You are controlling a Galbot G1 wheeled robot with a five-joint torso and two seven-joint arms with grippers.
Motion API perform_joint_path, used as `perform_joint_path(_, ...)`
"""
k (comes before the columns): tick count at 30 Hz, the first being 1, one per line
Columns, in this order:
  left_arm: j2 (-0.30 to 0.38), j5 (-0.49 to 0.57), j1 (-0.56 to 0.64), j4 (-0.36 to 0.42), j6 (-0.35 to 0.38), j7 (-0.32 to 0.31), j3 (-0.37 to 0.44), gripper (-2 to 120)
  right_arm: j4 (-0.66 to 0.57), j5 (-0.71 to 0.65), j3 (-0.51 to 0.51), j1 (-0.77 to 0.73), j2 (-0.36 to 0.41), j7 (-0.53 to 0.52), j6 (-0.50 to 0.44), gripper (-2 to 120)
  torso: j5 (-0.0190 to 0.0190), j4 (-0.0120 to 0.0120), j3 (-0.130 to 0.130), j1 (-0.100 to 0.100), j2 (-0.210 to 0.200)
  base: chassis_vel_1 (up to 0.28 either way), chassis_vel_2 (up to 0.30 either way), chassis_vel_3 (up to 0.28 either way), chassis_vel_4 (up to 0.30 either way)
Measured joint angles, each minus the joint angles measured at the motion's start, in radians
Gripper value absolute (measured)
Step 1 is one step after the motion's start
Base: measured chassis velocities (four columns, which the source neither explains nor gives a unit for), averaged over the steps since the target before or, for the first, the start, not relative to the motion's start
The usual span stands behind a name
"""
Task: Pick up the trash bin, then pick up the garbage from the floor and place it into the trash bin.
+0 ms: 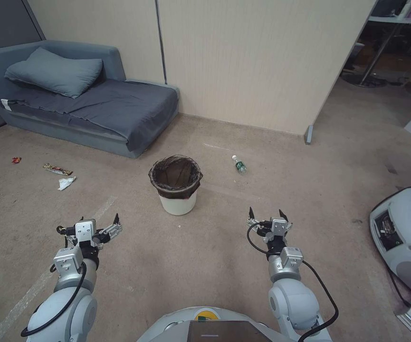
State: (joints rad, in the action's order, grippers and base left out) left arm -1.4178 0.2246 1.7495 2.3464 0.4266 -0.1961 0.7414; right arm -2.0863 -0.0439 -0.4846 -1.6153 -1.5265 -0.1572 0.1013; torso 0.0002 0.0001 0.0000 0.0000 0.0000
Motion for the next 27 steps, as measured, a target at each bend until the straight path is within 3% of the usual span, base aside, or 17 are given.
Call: perform_joint_path(27, 0.017, 0.011, -0.011, 0.005, 0.008, 0.012, 0.001, 100, 0.008, -0.001, 0.002, -0.004, 0.006, 0.005, -0.027, 100, -0.0002, -0.0001, 0.000, 0.000, 0.000, -0.130, 0.134, 0.134, -0.136)
